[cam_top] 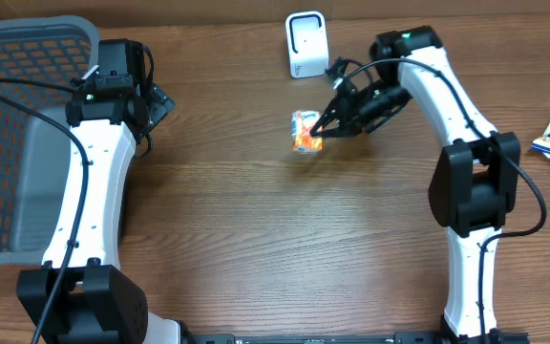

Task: Scan the item barcode
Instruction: 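Hold the Kleenex pack up in front of the scanner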

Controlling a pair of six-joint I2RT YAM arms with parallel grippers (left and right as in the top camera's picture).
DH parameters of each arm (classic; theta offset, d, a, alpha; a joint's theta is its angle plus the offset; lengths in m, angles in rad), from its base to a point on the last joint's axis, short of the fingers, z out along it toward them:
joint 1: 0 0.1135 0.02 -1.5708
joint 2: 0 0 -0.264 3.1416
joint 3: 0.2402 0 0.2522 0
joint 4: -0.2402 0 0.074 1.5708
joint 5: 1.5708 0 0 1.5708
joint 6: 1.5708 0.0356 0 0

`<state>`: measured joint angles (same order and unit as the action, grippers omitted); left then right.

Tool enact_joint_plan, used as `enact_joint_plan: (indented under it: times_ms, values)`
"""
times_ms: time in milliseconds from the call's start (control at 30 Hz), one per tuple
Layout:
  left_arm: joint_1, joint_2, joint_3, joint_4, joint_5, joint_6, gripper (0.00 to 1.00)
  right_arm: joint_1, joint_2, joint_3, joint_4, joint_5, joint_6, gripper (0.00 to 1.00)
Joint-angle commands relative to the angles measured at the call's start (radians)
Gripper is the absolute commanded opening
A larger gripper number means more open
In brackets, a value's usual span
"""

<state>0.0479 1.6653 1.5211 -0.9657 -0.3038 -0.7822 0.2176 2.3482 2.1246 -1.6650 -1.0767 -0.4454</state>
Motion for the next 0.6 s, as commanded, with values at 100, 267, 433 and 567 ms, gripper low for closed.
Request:
enact_joint_plan:
  times_ms: [100, 267, 433, 567]
  values:
    - [0.009, -0.007, 0.021, -0.005, -0.036, -0.007, 1.00, -0.016, -0.001, 0.020, -0.030, -0.141, -0.228, 0.04]
    - [0.009, -0.007, 0.021, -0.005, -0.036, -0.007, 1.00, -0.042, -0.001, 0.020, -0.024, -0.178, -0.323, 0.03]
    - [0.009, -0.007, 0.021, -0.005, -0.035, -0.007, 1.00, -0.148, -0.001, 0.020, 0.004, -0.345, -0.345, 0.03]
    - [0.009, -0.007, 0.021, -0.005, -0.035, -0.007, 1.00, -0.208, -0.001, 0.020, 0.006, -0.400, -0.344, 0.03]
